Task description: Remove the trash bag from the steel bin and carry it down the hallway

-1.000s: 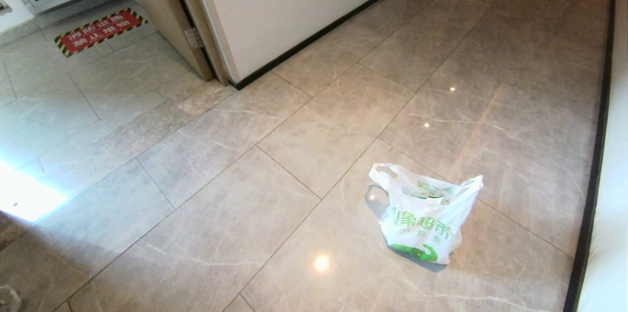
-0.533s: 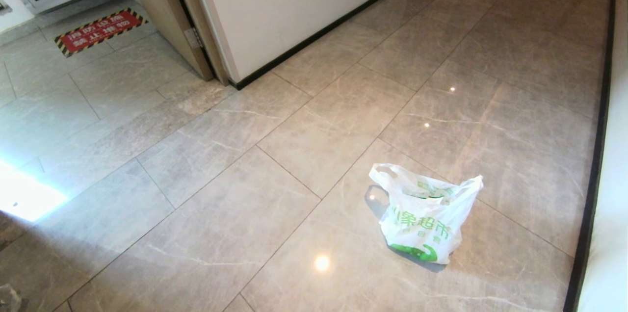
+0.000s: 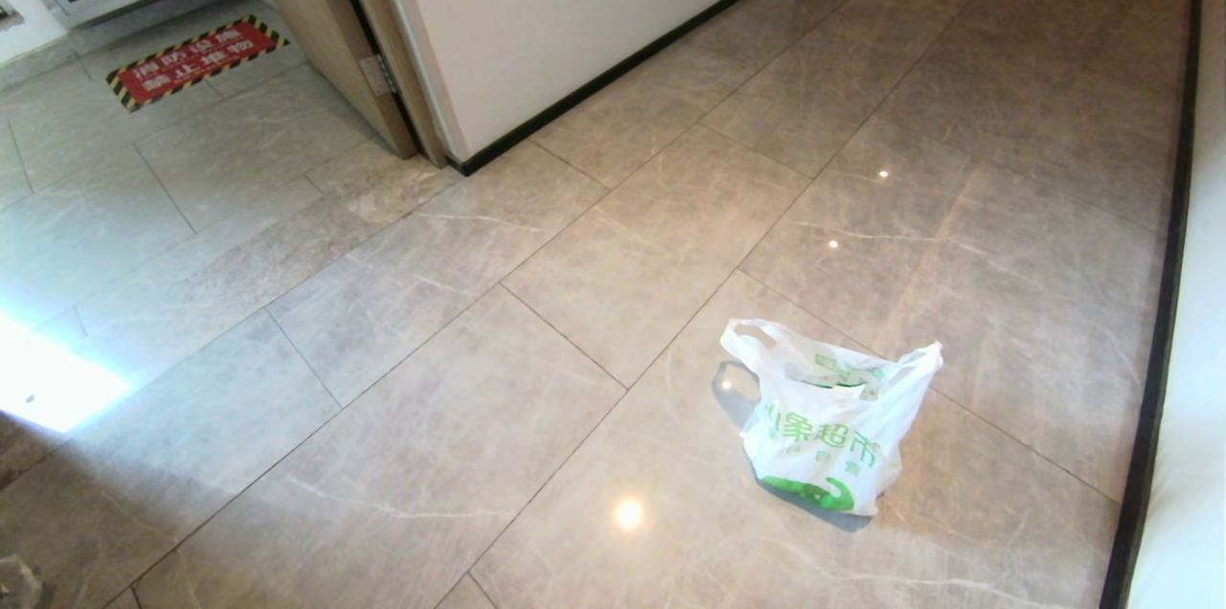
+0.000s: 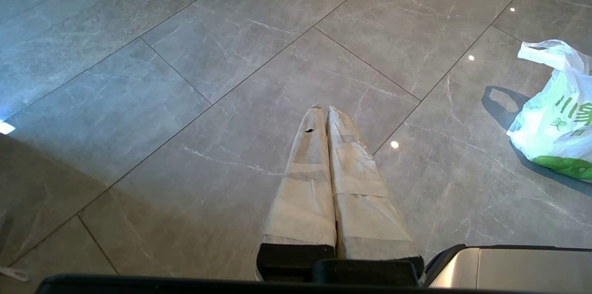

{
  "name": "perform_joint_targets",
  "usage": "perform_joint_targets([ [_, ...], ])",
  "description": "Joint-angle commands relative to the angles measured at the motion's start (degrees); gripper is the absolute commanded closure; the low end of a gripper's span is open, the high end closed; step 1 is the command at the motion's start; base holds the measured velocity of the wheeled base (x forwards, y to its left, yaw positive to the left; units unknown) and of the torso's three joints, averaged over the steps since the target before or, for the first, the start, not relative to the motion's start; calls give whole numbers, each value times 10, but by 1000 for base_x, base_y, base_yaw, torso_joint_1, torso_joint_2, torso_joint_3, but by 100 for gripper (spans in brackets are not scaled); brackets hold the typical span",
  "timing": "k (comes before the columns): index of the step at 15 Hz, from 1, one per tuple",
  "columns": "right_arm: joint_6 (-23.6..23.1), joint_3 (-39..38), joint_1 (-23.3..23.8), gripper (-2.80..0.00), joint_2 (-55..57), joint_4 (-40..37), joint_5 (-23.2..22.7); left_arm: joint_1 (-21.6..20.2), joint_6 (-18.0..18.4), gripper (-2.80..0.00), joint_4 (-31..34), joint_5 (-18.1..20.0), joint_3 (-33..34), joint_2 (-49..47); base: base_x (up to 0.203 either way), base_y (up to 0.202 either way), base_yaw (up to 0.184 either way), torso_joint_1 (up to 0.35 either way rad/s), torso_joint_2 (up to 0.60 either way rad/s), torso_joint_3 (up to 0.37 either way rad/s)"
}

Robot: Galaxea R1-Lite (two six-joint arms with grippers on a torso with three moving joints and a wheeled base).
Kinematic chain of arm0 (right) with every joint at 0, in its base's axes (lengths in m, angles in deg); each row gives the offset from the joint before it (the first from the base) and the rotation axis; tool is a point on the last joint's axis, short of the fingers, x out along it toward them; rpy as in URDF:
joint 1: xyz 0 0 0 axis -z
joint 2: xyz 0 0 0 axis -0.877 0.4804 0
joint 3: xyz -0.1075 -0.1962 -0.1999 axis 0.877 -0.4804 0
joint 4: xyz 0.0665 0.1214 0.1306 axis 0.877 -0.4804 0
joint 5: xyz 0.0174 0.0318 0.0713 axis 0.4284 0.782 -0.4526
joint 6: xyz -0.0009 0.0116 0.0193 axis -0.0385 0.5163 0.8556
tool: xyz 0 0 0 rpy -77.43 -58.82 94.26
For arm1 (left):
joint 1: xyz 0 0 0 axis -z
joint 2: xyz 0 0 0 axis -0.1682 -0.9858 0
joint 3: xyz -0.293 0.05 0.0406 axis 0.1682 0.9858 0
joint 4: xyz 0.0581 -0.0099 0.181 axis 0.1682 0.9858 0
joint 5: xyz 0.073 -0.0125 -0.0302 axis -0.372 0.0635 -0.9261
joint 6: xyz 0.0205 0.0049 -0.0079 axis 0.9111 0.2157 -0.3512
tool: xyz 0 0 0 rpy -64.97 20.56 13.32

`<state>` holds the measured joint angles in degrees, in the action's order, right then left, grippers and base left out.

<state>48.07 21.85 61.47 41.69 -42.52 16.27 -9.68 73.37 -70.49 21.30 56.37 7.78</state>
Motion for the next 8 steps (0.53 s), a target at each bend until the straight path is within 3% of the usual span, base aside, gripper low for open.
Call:
perform_joint_targets([
  [1,0,0,0,0,1,0,0,0,-1,0,0,0,0,0,0,0,0,0,0,0],
  [5,0,0,0,0,1,0,0,0,-3,0,0,0,0,0,0,0,0,1,2,9],
  [8,-3,0,0,0,1,0,-1,0,-3,0,0,0,0,0,0,0,0,2,2,159],
])
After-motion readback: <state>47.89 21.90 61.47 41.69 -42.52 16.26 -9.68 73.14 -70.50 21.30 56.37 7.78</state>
